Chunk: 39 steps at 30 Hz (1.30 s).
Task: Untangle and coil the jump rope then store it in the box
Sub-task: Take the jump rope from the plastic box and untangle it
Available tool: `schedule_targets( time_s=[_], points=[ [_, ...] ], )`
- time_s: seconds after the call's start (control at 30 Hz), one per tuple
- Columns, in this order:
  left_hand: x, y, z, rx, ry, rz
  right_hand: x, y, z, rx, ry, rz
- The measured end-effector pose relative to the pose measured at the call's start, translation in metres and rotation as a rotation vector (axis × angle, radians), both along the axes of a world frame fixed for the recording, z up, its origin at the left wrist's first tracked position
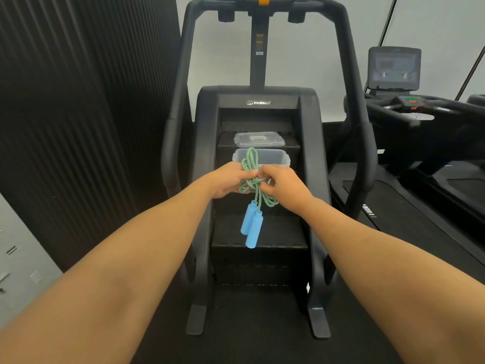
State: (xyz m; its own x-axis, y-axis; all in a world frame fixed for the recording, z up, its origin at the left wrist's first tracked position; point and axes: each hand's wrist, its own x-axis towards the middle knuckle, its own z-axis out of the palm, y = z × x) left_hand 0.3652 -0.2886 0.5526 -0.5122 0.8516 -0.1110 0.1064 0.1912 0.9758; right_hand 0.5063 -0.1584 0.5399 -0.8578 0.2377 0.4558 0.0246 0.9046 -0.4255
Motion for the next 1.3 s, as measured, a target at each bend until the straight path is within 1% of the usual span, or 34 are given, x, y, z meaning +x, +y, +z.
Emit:
schedule_targets(
  time_s=[0.07,0.17,0.27,0.3,0.33,0.37,0.47,0.53,0.57,0.6,0.63,0.7,0.8,0.87,0.93,1.0,1.03,1.07,1.1,1.17,1.2,1.23,1.27,1.3],
  points=[
    [0.000,0.002,0.000,0.020,-0.021,-0.023,0.001,-0.001,0.001,-0.071,0.034,-0.034],
    [0.000,0.004,0.003,0.033,-0.027,-0.029,0.002,0.001,0.001,-0.321,0.024,-0.094],
    [0.002,0.004,0.006,0.037,-0.054,-0.044,0.002,0.005,-0.001,-0.619,0.021,-0.103],
    [0.003,0.005,0.007,0.037,-0.066,-0.052,0.003,0.006,-0.001,-0.676,0.026,-0.108],
    [0.004,0.005,0.008,0.033,-0.071,-0.057,0.005,0.007,-0.002,-0.676,0.033,-0.115],
    [0.005,0.006,0.009,0.025,-0.067,-0.060,0.008,0.007,-0.003,-0.617,0.035,-0.123],
    [0.008,0.008,0.008,-0.018,-0.031,-0.067,0.015,0.010,-0.001,-0.321,0.025,-0.073],
    [0.009,0.007,0.005,-0.027,-0.030,-0.070,0.017,0.014,0.002,-0.168,-0.009,-0.038],
    [0.010,0.005,0.004,-0.020,-0.046,-0.071,0.018,0.015,0.002,-0.141,-0.021,-0.034],
    [0.011,0.005,0.003,-0.009,-0.069,-0.069,0.018,0.016,0.002,-0.160,-0.022,-0.045],
    [0.012,0.004,0.003,0.006,-0.094,-0.065,0.018,0.017,0.001,-0.220,-0.008,-0.069],
    [0.014,0.005,0.002,0.033,-0.140,-0.057,0.015,0.019,-0.001,-0.423,0.027,-0.134],
    [0.015,0.006,0.005,0.043,-0.165,-0.054,0.010,0.024,-0.004,-0.872,0.102,-0.205],
    [0.016,0.006,0.008,0.051,-0.172,-0.051,0.011,0.027,-0.004,-1.111,0.147,-0.187],
    [0.017,0.007,0.010,0.051,-0.165,-0.052,0.014,0.027,-0.003,-1.234,0.145,-0.151],
    [0.018,0.009,0.010,0.048,-0.157,-0.043,0.010,0.029,-0.005,-1.284,0.127,-0.157],
    [0.019,0.010,0.010,0.050,-0.156,-0.034,0.009,0.029,-0.005,-1.284,0.105,-0.192],
    [0.020,0.012,0.010,0.054,-0.151,-0.019,0.005,0.030,-0.007,-1.240,0.090,-0.262],
    [0.020,0.013,0.010,0.057,-0.141,0.002,0.004,0.029,-0.007,-1.139,0.098,-0.353],
    [0.021,0.016,0.009,0.062,-0.115,0.073,0.006,0.025,-0.006,-0.821,0.198,-0.495],
    [0.021,0.017,0.009,0.064,-0.111,0.110,0.008,0.021,-0.006,-0.674,0.273,-0.503],
    [0.022,0.018,0.010,0.066,-0.111,0.139,0.013,0.015,-0.005,-0.555,0.335,-0.466],
    [0.022,0.019,0.010,0.062,-0.115,0.161,0.016,0.012,-0.005,-0.451,0.353,-0.405],
    [0.025,0.020,0.011,0.056,-0.118,0.178,0.019,0.006,-0.004,-0.361,0.324,-0.323]
  ],
)
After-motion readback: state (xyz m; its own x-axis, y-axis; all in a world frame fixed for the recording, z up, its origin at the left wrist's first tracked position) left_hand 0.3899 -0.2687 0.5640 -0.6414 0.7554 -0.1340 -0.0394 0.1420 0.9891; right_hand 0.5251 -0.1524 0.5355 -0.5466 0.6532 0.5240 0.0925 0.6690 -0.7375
